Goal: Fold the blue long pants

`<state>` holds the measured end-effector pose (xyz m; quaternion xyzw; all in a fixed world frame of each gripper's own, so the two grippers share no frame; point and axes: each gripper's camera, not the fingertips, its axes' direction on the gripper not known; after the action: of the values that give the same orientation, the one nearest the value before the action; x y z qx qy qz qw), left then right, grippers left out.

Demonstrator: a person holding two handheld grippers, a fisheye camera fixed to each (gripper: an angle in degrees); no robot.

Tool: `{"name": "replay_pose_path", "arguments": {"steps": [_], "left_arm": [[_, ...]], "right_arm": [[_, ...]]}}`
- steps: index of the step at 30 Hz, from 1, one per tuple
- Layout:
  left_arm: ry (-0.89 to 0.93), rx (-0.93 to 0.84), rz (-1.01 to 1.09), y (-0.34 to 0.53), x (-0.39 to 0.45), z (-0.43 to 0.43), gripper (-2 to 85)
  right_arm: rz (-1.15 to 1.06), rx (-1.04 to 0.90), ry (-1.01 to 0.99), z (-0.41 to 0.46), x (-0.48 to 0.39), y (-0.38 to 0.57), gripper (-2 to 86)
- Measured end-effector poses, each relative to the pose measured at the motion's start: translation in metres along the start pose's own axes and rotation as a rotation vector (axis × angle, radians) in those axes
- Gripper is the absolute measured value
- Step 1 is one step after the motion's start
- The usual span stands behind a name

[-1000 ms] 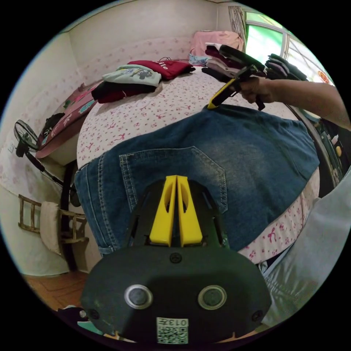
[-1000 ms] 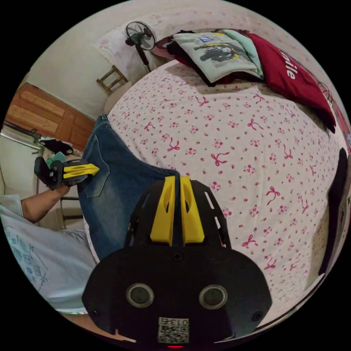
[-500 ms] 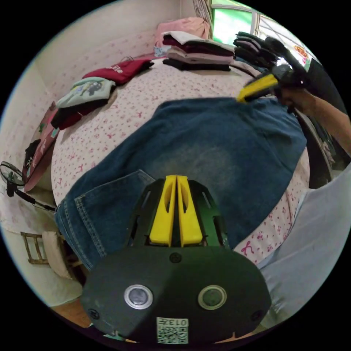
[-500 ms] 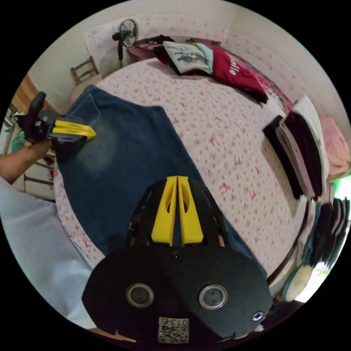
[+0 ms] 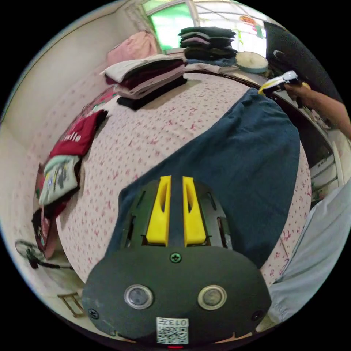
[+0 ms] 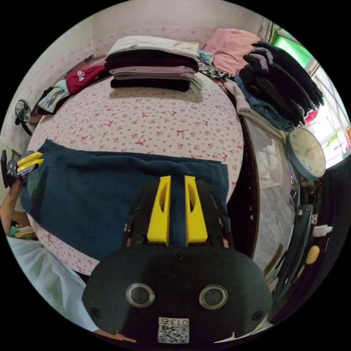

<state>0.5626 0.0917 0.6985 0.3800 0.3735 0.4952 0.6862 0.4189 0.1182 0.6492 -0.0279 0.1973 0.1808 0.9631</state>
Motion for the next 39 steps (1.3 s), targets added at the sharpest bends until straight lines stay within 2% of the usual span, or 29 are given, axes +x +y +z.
{"name": "replay_pose_path", "arguments": {"steps": [5, 7, 14, 16, 21, 23, 28, 31, 36, 39], "left_arm": [[0.044, 0.021, 0.218, -0.074, 0.026, 0.048, 7.3], [0.072, -0.025, 0.289, -0.1, 0.03, 0.075, 7.3], [0.139, -0.181, 0.407, -0.128, 0.045, 0.144, 1.5], [0.111, -0.192, 0.429, -0.13, 0.049, 0.158, 0.4], [0.126, -0.14, 0.331, -0.132, 0.028, 0.161, -0.3], [0.138, -0.112, 0.279, -0.13, 0.016, 0.162, -0.3], [0.249, -0.18, 0.108, -0.129, -0.016, 0.215, -0.2], [0.265, -0.178, 0.061, -0.127, -0.028, 0.218, -0.1], [0.184, -0.063, 0.055, -0.129, -0.034, 0.198, 0.0], [0.208, -0.07, 0.108, -0.134, -0.024, 0.21, -0.1]], "right_arm": [[-0.124, 0.001, -0.095, -0.001, 0.072, -0.009, 7.6], [-0.157, -0.003, -0.063, 0.001, 0.09, -0.014, 8.0], [-0.072, -0.094, -0.018, 0.026, 0.178, -0.025, 10.0], [-0.053, -0.103, -0.08, 0.032, 0.193, -0.026, 8.8], [-0.126, -0.103, -0.041, 0.022, 0.216, -0.03, 6.8], [-0.122, -0.04, -0.012, 0.008, 0.23, -0.027, 6.9], [-0.039, -0.031, -0.086, 0.029, 0.267, -0.033, 8.5], [-0.016, -0.051, -0.141, 0.019, 0.294, -0.037, 9.1], [0.025, 0.033, -0.237, 0.003, 0.345, -0.036, 8.5], [-0.038, 0.011, -0.297, 0.01, 0.357, -0.05, 8.2]]}}
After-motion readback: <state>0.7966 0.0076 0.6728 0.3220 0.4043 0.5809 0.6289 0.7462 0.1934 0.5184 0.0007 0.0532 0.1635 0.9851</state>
